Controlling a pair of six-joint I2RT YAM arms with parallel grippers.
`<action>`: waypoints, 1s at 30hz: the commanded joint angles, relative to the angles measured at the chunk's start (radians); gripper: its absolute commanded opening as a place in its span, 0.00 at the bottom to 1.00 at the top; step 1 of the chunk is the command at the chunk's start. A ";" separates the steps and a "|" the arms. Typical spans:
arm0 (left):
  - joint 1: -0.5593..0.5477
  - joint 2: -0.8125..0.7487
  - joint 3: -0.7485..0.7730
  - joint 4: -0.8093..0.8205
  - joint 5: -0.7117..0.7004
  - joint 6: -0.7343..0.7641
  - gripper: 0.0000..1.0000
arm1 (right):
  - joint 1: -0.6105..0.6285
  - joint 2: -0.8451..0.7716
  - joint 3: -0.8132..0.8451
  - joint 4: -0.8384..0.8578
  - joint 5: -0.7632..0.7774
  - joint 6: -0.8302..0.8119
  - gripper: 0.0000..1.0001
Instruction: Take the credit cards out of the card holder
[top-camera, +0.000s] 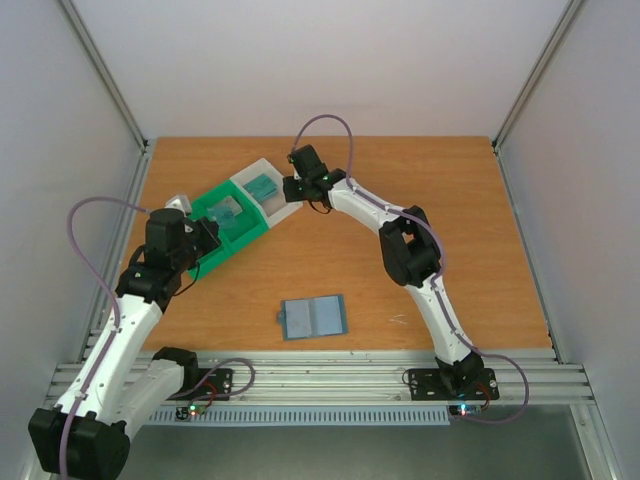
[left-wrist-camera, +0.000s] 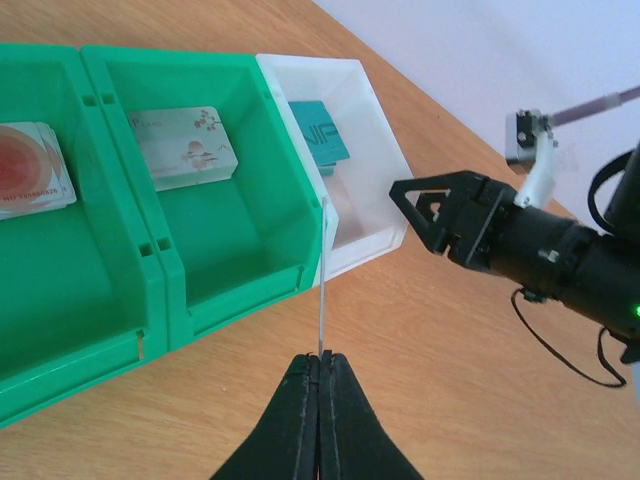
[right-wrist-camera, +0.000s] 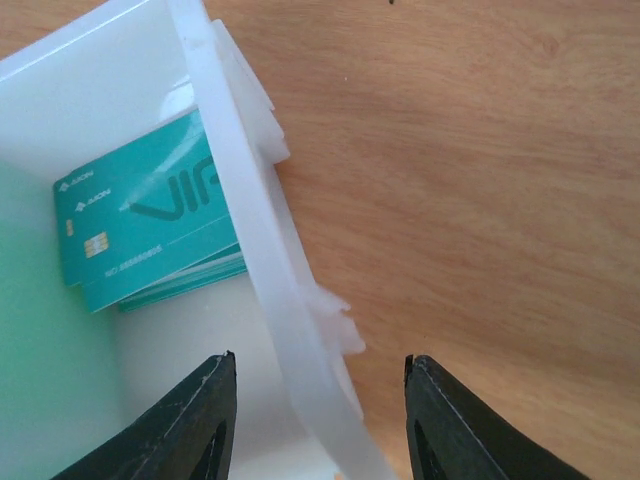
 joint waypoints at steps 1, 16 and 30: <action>0.004 -0.016 -0.015 0.027 0.034 0.014 0.00 | -0.001 0.066 0.118 -0.107 0.042 -0.075 0.45; 0.004 -0.048 0.007 -0.003 0.108 0.062 0.00 | 0.031 -0.048 -0.063 -0.110 0.033 -0.094 0.17; 0.004 0.007 0.016 0.004 0.205 -0.009 0.00 | 0.081 -0.278 -0.492 0.011 0.054 0.080 0.15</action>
